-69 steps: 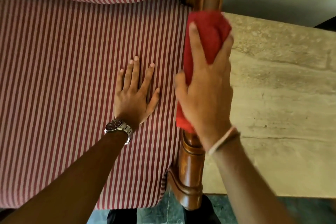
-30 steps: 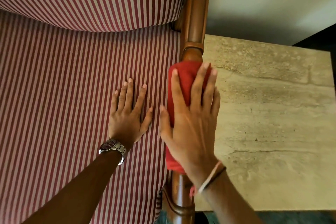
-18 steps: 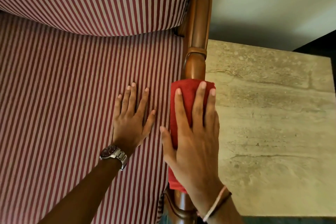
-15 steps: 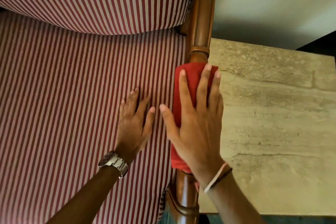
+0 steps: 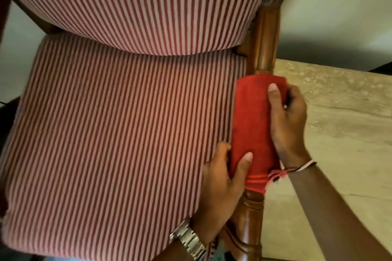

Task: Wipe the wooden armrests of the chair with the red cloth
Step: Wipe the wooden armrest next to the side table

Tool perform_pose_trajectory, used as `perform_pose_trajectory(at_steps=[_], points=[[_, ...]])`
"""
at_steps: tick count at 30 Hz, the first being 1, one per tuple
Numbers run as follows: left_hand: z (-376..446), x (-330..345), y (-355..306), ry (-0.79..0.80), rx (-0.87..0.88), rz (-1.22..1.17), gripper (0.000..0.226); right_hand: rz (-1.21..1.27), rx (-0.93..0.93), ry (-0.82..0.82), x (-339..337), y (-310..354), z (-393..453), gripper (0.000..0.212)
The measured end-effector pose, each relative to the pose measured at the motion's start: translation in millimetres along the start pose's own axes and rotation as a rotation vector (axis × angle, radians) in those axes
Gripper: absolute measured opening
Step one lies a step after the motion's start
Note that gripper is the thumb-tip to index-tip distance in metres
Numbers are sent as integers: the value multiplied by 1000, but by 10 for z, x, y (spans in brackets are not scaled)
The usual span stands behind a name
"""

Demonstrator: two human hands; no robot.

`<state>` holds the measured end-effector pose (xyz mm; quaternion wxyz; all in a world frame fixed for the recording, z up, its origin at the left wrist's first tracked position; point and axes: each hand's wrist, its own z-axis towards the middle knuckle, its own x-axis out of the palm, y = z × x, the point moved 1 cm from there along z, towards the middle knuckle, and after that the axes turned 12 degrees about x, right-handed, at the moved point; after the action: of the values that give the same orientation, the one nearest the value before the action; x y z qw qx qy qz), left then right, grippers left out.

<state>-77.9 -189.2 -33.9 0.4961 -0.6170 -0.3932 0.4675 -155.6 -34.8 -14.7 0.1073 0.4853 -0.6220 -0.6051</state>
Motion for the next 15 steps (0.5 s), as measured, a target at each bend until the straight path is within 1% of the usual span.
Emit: perform_pose_trajectory(at_steps=[2, 4, 6, 8, 10, 12, 15], points=[[119, 10, -42, -3, 1, -59, 27, 34, 18, -91, -61, 61, 124, 22], [262, -191, -65, -31, 33, -73, 22, 30, 11, -169, 28, 199, 137, 23], [387, -480, -96, -54, 69, -100, 20, 26, -30, -205, 202, 424, 50, 20], [441, -859, -82, -78, 91, -125, 21, 43, -91, -215, 473, 671, -98, 28], [455, -1240, -92, -90, 87, -150, 22, 72, -153, -198, 769, 915, -255, 28], [443, -1683, -108, -145, 77, -176, 21, 118, -198, -164, 1126, 1133, -443, 25], [375, -2446, -121, -252, 63, -151, 19, 262, -194, -44, 1727, 1436, -798, 21]])
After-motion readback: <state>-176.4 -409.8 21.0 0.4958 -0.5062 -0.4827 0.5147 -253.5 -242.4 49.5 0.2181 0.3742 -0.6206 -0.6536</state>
